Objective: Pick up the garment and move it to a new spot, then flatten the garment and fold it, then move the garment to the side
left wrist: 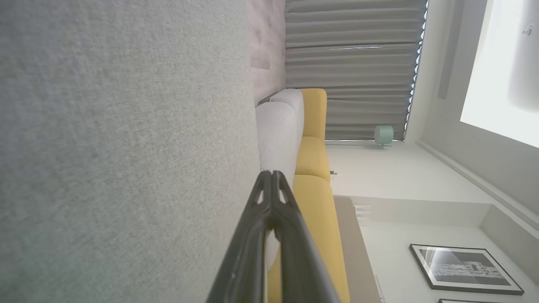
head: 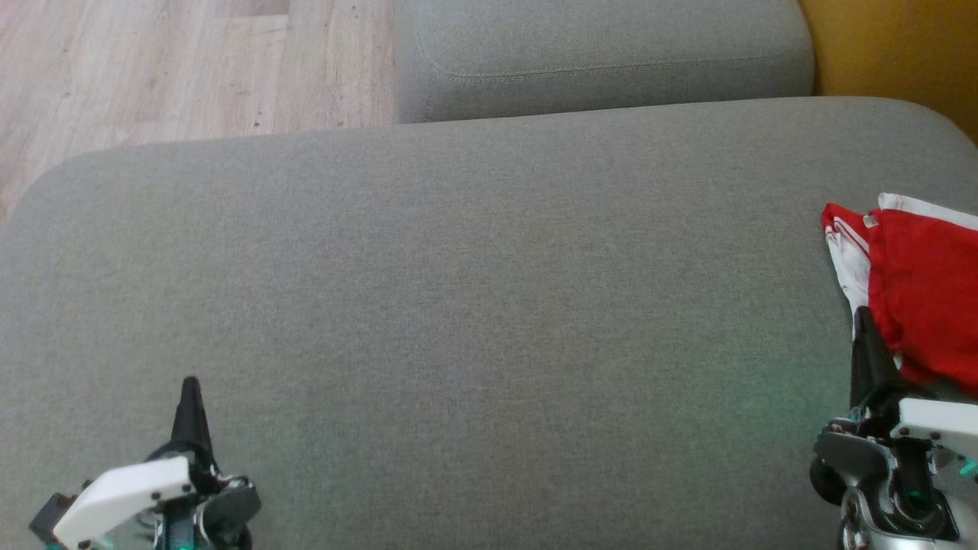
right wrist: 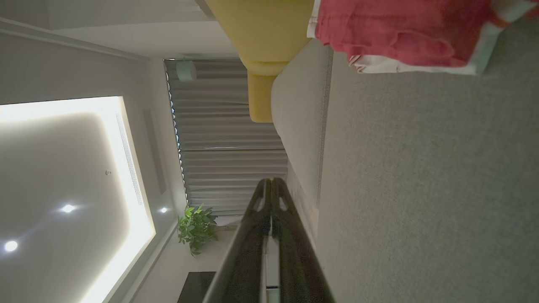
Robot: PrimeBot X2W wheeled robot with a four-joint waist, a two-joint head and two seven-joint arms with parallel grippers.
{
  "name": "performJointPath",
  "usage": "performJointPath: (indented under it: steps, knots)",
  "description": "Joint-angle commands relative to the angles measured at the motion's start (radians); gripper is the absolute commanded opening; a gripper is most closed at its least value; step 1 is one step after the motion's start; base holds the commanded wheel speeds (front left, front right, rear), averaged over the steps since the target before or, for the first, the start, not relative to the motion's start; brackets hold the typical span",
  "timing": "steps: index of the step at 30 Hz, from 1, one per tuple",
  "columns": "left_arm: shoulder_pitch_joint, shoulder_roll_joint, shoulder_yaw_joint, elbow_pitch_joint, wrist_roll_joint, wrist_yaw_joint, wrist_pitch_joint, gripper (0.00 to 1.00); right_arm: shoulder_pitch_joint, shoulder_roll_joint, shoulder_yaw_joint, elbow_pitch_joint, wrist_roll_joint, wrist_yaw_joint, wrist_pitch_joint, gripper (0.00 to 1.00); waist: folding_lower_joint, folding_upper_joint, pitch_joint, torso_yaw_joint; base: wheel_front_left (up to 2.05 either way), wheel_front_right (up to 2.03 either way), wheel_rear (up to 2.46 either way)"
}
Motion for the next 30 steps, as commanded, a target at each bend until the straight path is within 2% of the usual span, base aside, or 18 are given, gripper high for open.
performJointPath:
  steps: [1,30]
  knots:
    - [-0.054,0.009,0.042,-0.038,-0.010,-0.007,0.007,0.00,-0.020,-0.004,0.020,-0.043,0.012,-0.001,0.007,0.00,0.0000,0.0000,0.000,0.000,0.00,0.00,0.00]
    - [-0.054,0.009,0.042,-0.038,-0.010,-0.007,0.007,0.00,-0.020,-0.004,0.020,-0.043,0.012,-0.001,0.006,0.00,0.0000,0.0000,0.000,0.000,0.00,0.00,0.00]
